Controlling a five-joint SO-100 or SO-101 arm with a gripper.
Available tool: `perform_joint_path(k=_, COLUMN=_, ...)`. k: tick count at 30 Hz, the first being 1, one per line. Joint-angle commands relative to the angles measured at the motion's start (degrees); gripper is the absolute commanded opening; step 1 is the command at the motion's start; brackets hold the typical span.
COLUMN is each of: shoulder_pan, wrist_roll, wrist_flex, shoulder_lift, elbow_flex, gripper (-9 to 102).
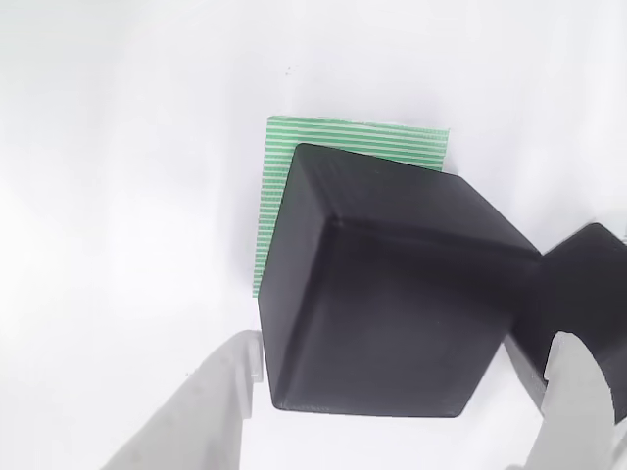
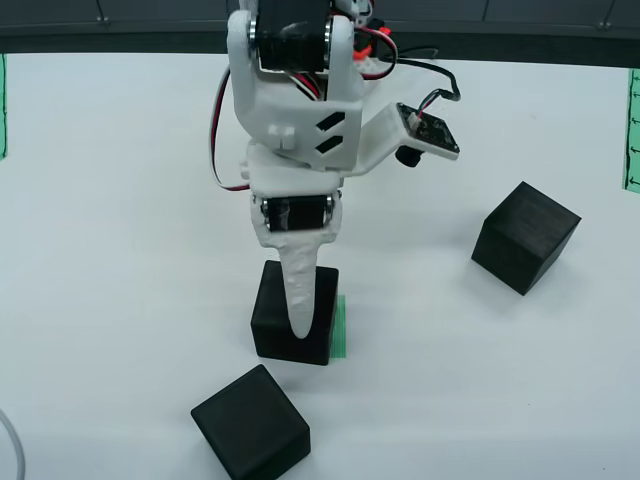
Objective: Stack 3 Blocks on the chosen place.
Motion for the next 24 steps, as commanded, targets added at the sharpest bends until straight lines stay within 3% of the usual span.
perform_joint_path(k=1, shoulder_pan=-0.2, wrist_roll=-4.8, wrist_flex=0.6, shoulder_lift=7.3, elbow_flex=0.2, gripper=35)
perform_joint_path(k=10, shoulder_pan=6.2, wrist_roll=-18.1, wrist_flex=2.2, shoulder_lift=11.9, elbow_flex=-3.9, gripper=35)
perform_joint_path(k=24, shoulder_pan=5.5, wrist_roll=-23.2, wrist_flex=1.3, shoulder_lift=-13.5, elbow_flex=-28.3, gripper=36)
